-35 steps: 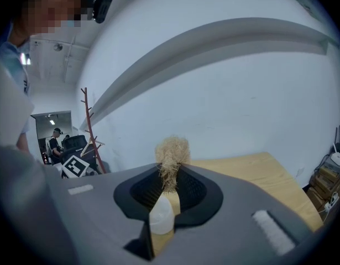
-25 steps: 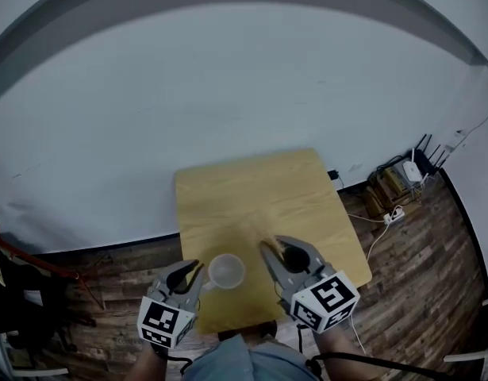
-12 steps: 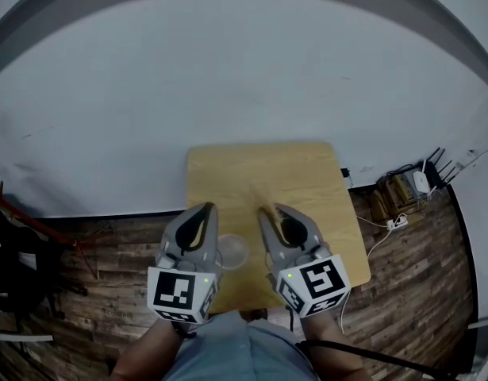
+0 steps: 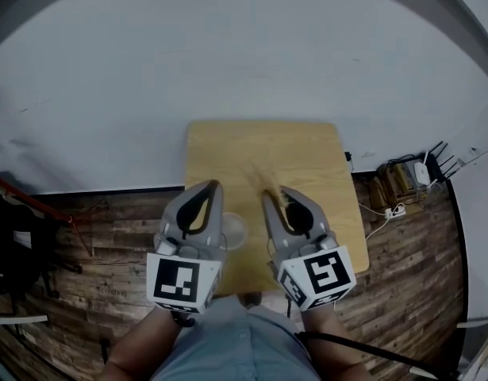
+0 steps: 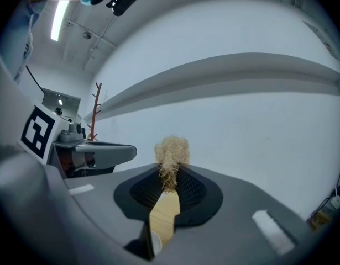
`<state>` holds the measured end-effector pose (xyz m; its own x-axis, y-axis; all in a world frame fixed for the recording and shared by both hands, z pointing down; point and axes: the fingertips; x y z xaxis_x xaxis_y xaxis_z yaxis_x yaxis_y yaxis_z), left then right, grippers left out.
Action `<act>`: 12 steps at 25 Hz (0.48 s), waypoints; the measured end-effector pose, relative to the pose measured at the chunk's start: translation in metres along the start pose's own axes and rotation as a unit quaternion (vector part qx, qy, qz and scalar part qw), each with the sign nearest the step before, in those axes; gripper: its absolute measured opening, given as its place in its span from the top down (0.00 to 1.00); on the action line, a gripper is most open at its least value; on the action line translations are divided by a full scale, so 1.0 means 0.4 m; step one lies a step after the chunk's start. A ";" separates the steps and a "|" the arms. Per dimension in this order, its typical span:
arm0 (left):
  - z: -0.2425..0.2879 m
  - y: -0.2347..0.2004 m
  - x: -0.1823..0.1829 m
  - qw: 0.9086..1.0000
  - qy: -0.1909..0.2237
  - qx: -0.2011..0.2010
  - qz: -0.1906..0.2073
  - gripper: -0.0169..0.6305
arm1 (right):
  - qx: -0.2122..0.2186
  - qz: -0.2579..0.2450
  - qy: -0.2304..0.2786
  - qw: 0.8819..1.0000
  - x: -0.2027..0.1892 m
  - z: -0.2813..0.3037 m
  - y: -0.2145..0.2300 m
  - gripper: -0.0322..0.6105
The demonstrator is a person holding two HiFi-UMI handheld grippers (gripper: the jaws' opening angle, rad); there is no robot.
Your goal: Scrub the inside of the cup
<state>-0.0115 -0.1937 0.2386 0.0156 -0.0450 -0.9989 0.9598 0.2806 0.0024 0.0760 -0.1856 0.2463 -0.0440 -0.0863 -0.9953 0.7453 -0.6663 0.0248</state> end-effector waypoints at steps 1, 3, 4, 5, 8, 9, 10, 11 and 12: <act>-0.002 0.001 -0.001 1.000 0.000 0.000 0.000 0.94 | 0.000 0.001 0.001 1.000 -0.001 -0.002 -0.001 0.87; -0.004 0.003 -0.001 1.000 -0.001 -0.001 -0.002 0.94 | 0.000 0.002 0.002 1.000 -0.001 -0.005 -0.002 0.87; -0.006 0.005 0.000 1.000 -0.001 -0.002 -0.002 0.94 | 0.000 0.003 0.002 1.000 0.000 -0.007 -0.003 0.87; -0.008 0.006 0.000 1.000 -0.001 -0.003 -0.002 0.94 | 0.000 0.004 0.003 1.000 0.000 -0.010 -0.003 0.87; -0.013 0.012 0.001 1.000 0.000 -0.006 -0.001 0.94 | -0.001 0.005 0.004 1.000 -0.002 -0.013 -0.003 0.87; -0.015 0.012 0.001 1.000 0.000 -0.007 0.000 0.94 | -0.001 0.005 0.004 1.000 -0.002 -0.013 -0.005 0.87; -0.016 0.013 0.002 1.000 0.000 -0.007 0.001 0.94 | 0.000 0.005 0.004 1.000 -0.003 -0.014 -0.006 0.87; -0.018 0.013 0.003 1.000 0.000 -0.008 0.002 0.94 | 0.000 0.005 0.004 1.000 -0.003 -0.014 -0.008 0.87; -0.019 0.014 0.003 1.000 0.001 -0.008 0.002 0.94 | 0.000 0.004 0.004 1.000 -0.003 -0.015 -0.010 0.87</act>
<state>-0.0084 -0.1849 0.2371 0.0196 -0.0425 -0.9989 0.9550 0.2966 0.0061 0.0770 -0.1786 0.2470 -0.0329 -0.0863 -0.9957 0.7450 -0.6663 0.0331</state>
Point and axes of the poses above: the fingertips, and each gripper's own axes: z forward along the fingers, y to its right, x out of its top, and after that the axes turned 12 degrees about x, right-handed
